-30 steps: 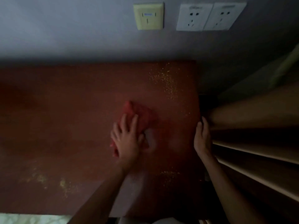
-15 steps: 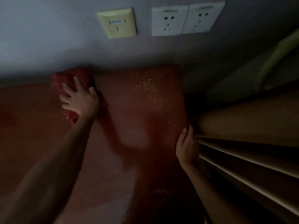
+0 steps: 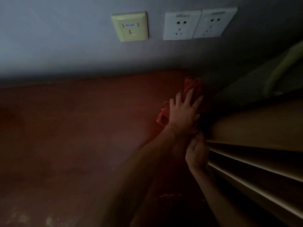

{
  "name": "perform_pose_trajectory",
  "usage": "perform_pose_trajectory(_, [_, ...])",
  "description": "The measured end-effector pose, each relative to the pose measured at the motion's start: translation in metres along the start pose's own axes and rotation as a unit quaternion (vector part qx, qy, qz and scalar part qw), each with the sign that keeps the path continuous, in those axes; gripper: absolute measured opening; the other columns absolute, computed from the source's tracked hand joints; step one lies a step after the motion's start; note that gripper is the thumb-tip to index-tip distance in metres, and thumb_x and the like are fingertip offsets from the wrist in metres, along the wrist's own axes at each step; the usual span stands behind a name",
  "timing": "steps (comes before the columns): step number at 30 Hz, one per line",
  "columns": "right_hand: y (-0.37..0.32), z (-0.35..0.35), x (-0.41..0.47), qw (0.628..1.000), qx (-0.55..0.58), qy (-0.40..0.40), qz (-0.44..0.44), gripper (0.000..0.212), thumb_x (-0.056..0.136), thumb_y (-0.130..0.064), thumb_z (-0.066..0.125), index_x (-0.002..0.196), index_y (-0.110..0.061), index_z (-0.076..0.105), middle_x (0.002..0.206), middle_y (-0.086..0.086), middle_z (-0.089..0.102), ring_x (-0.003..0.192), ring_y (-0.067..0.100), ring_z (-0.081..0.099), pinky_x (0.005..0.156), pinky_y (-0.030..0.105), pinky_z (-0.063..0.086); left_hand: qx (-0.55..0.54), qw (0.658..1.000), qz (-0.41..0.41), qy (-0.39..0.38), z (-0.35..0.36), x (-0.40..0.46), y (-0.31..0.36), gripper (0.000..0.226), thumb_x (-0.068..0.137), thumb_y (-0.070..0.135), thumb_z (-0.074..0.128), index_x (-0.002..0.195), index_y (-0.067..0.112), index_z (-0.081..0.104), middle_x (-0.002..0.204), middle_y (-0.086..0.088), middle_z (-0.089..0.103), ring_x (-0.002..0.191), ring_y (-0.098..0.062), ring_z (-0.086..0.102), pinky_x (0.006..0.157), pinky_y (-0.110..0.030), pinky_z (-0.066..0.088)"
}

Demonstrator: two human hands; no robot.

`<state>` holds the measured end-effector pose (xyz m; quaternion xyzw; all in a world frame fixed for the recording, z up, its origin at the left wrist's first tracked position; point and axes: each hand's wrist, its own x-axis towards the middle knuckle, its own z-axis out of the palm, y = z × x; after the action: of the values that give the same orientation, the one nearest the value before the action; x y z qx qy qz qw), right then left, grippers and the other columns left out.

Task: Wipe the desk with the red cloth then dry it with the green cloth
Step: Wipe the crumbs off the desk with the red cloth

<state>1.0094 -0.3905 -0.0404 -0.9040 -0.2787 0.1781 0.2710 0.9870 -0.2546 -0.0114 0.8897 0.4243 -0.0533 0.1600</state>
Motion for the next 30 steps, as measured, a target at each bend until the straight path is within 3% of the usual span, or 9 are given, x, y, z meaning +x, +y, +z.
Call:
perform_pose_trajectory(4, [-0.005,0.0,0.0,1.0,0.019,-0.009,0.001,0.058,0.093,-0.036,0.024,0.135,-0.005,0.051,0.122,0.023,0.064,0.106,0.04,0.063,0.085,0.04,0.048,-0.015,0.984,-0.162,0.07,-0.022,-0.01,-0.107,0.071,0.089,0.043,0.058,0.152,0.04,0.026,0.163,-0.006,0.018,0.139,-0.044,0.025,0.106,-0.057,0.031])
perform_pose_trajectory(8, [-0.004,-0.001,-0.001,1.0,0.026,-0.015,0.003,0.057,0.096,-0.036,0.024,0.137,-0.006,0.049,0.122,0.021,0.064,0.107,0.038,0.063,0.085,0.038,0.048,-0.041,0.922,-0.358,0.14,-0.033,-0.053,-0.211,0.07,0.086,0.04,0.059,0.151,0.037,0.032,0.16,-0.01,0.022,0.135,-0.046,0.029,0.106,-0.056,0.03])
perform_pose_trajectory(13, [-0.001,-0.001,0.0,0.999,0.036,-0.009,0.001,0.055,0.096,-0.033,0.025,0.135,-0.004,0.052,0.121,0.021,0.065,0.106,0.037,0.063,0.083,0.035,0.047,-0.038,0.885,-0.435,0.163,-0.017,-0.087,-0.194,0.071,0.078,0.046,0.049,0.147,0.032,0.041,0.154,-0.014,0.031,0.121,-0.048,0.04,0.097,-0.053,0.035])
perform_pose_trajectory(16, [0.0,-0.002,-0.001,0.998,0.058,0.006,0.027,0.053,0.096,-0.032,0.025,0.135,-0.006,0.052,0.123,0.019,0.064,0.108,0.035,0.062,0.083,0.034,0.046,-0.037,0.912,-0.382,0.142,-0.005,-0.083,-0.135,0.072,0.077,0.047,0.055,0.146,0.032,0.041,0.154,-0.014,0.031,0.115,-0.048,0.042,0.093,-0.052,0.037])
perform_pose_trajectory(21, [0.003,-0.018,-0.002,0.976,0.19,0.051,0.094,0.048,0.095,-0.021,0.03,0.129,0.004,0.053,0.123,0.02,0.063,0.113,0.028,0.061,0.086,0.011,0.04,-0.046,0.978,-0.194,0.059,0.032,-0.076,0.011,0.072,0.077,0.049,0.069,0.143,0.034,0.047,0.15,-0.015,0.041,0.11,-0.051,0.051,0.085,-0.057,0.047])
perform_pose_trajectory(22, [0.012,-0.024,-0.004,0.974,0.195,0.06,0.102,0.049,0.094,-0.021,0.031,0.126,0.01,0.053,0.123,0.025,0.061,0.112,0.032,0.06,0.089,0.011,0.041,-0.042,0.989,-0.139,0.034,0.038,-0.075,0.039,0.067,0.077,0.051,0.065,0.14,0.034,0.051,0.147,-0.015,0.045,0.108,-0.049,0.053,0.081,-0.055,0.05])
perform_pose_trajectory(26, [0.064,-0.033,-0.028,0.965,0.145,-0.001,0.22,0.061,0.087,-0.03,0.034,0.119,0.017,0.054,0.115,0.039,0.058,0.102,0.052,0.06,0.089,0.05,0.048,0.006,0.997,0.06,-0.04,0.051,-0.074,0.093,0.059,0.069,0.055,0.071,0.126,0.04,0.063,0.138,-0.006,0.055,0.107,-0.041,0.057,0.077,-0.044,0.052])
perform_pose_trajectory(28, [0.068,-0.035,-0.033,0.943,0.174,-0.024,0.283,0.039,0.094,-0.013,0.043,0.118,0.016,0.055,0.116,0.038,0.059,0.102,0.049,0.061,0.088,0.043,0.048,0.015,0.996,0.084,-0.009,0.051,-0.08,0.085,0.058,0.071,0.054,0.072,0.127,0.04,0.062,0.138,-0.005,0.053,0.107,-0.038,0.055,0.077,-0.041,0.05])
perform_pose_trajectory(30, [0.054,-0.035,-0.023,0.959,0.16,0.0,0.236,0.032,0.102,-0.008,0.039,0.121,0.013,0.055,0.125,0.032,0.057,0.114,0.042,0.057,0.091,0.033,0.039,-0.003,0.997,0.069,0.025,0.048,-0.097,0.06,0.063,0.074,0.051,0.069,0.134,0.039,0.055,0.144,-0.005,0.048,0.111,-0.039,0.048,0.079,-0.043,0.049])
